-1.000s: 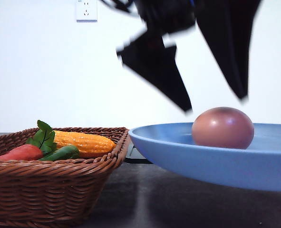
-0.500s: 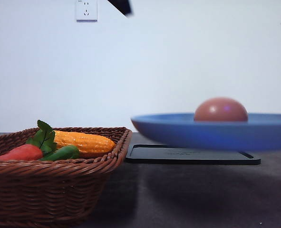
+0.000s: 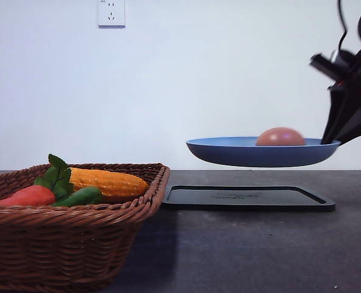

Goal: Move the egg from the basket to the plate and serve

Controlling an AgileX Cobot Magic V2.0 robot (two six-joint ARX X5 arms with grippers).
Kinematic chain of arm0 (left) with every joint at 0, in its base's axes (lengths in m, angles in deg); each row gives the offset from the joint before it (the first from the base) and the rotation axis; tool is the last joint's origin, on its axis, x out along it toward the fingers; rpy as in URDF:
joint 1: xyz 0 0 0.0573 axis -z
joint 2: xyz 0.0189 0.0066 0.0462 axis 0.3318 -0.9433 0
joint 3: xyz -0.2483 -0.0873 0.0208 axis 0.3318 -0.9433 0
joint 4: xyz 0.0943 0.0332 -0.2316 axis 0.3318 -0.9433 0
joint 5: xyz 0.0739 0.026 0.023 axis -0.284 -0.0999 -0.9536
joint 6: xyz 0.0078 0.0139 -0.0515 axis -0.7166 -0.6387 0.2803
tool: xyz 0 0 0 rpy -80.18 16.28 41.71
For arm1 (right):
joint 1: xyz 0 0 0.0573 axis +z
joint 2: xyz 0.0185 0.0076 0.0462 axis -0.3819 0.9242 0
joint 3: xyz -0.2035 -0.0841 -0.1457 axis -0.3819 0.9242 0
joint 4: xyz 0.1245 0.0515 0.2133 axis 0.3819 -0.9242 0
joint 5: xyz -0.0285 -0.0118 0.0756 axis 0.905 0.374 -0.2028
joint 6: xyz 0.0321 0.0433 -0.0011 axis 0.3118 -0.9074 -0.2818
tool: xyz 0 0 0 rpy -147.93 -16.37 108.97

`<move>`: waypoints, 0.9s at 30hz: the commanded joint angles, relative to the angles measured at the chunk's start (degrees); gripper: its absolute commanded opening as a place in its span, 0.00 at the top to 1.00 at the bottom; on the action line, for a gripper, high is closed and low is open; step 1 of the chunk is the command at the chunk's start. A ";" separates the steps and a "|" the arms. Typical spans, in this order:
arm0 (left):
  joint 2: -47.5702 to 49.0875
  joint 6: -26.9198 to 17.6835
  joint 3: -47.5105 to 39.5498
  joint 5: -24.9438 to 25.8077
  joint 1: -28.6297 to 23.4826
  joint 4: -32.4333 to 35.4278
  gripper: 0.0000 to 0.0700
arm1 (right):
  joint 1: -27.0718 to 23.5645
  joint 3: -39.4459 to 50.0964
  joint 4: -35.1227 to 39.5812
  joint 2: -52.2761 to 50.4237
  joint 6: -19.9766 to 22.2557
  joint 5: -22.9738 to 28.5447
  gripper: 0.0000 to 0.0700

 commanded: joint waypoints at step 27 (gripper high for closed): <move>3.64 0.74 0.94 -3.92 -0.78 -0.97 0.46 | -0.16 -19.59 0.51 24.69 0.37 5.14 0.59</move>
